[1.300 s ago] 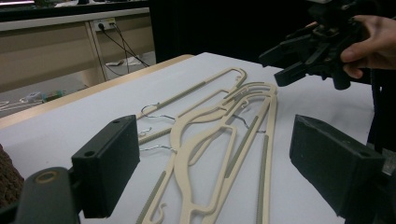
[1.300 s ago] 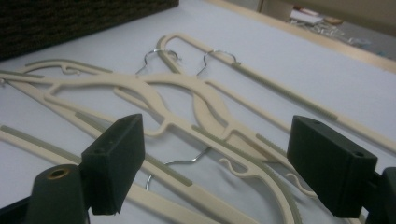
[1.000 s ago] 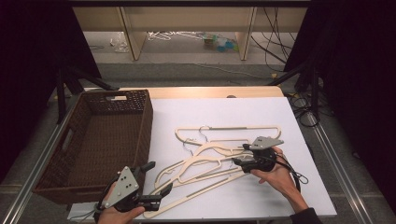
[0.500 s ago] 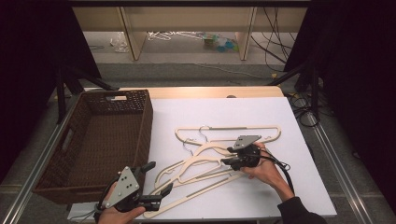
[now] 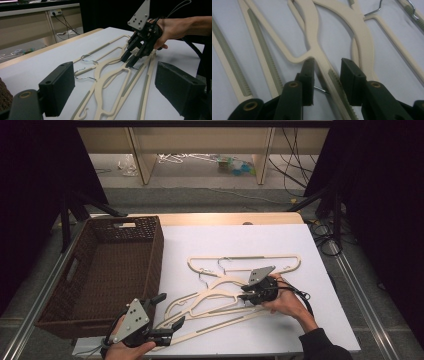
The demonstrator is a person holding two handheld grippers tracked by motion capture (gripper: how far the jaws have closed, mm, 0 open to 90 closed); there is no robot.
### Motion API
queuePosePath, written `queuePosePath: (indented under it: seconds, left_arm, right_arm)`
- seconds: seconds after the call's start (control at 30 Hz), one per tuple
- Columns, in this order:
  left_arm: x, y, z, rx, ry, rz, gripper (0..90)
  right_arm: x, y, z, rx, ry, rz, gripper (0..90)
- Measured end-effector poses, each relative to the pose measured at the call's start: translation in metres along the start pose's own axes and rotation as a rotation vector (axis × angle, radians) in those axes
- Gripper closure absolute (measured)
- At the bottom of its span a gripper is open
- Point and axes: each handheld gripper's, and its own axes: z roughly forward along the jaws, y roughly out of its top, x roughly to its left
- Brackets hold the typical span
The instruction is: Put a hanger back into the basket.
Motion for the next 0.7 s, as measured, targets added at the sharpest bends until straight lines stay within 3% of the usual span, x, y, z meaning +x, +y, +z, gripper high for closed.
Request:
queuePosePath:
  seconds: [0.03,0.23,0.33,0.5,0.7]
  left_arm:
    - [0.001,0.0002,0.0001,0.002,-0.001,0.016,16.2]
    - [0.0011,-0.0001,0.0005,0.011,0.0,0.024,16.2]
    - [0.0012,-0.0001,0.0014,0.016,-0.003,0.031,16.2]
    - [0.0011,-0.0006,0.0008,0.018,0.002,0.017,16.2]
    - [0.0013,-0.0001,0.0012,0.016,-0.002,0.03,16.2]
  right_arm:
    - [-0.0001,-0.0003,0.0009,0.003,0.004,-0.029,65.4]
    - [-0.001,-0.002,0.0019,-0.013,0.013,-0.065,65.5]
    - [-0.0027,-0.0038,0.0017,-0.021,0.048,-0.09,69.9]
    - [-0.0022,-0.0018,0.0,-0.012,0.06,-0.176,74.5]
    - [-0.0009,-0.0007,-0.0069,0.001,0.087,-0.196,76.8]
